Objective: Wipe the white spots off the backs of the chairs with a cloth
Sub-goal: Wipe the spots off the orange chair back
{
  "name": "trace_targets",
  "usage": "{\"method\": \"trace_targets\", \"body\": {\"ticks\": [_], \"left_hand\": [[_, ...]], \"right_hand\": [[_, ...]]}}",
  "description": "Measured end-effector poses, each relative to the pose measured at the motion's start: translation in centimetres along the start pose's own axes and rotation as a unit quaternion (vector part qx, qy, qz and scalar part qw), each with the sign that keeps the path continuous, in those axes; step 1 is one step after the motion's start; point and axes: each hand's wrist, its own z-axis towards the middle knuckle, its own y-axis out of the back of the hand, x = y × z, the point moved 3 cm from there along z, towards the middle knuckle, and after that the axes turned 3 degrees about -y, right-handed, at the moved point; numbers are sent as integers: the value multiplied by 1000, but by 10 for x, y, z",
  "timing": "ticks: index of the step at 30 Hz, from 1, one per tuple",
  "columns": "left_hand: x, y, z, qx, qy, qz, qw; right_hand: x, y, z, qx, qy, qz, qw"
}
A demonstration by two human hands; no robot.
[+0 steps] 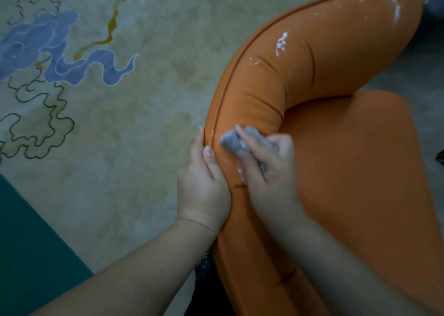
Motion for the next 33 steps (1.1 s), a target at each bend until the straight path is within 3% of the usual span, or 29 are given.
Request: {"method": "trace_targets", "body": {"ticks": [3, 6, 9, 12, 16, 23, 27, 29, 33], "left_hand": [[0, 1, 0, -6, -1, 0, 1000], [1, 1, -1, -2, 8, -2, 1000], [-1, 1, 0, 3, 19, -13, 1000], [-1, 1, 0, 2, 27, -23, 999], [-2, 0, 1, 0, 15, -16, 1000], [1, 0, -2, 4, 24, -11, 1000], [-2, 1, -1, -7, 19, -1, 1000], [-1, 1, 0, -6, 15, -1, 1000], [-1, 1, -2, -8, 22, 1, 1000]], "right_hand": [[1, -11, 43, -52, -25, -21, 998], [1, -1, 4, 8, 4, 2, 1000], [1, 21, -49, 84, 44, -45, 994], [0, 20, -31, 86, 49, -36, 994], [1, 5, 5, 61, -24, 44, 997], [-6, 40, -66, 129, 46, -32, 990], [-1, 31, -32, 88, 76, -79, 990], [-3, 22, -16, 62, 39, -60, 996], [-10, 31, -51, 92, 8, -9, 996]]}}
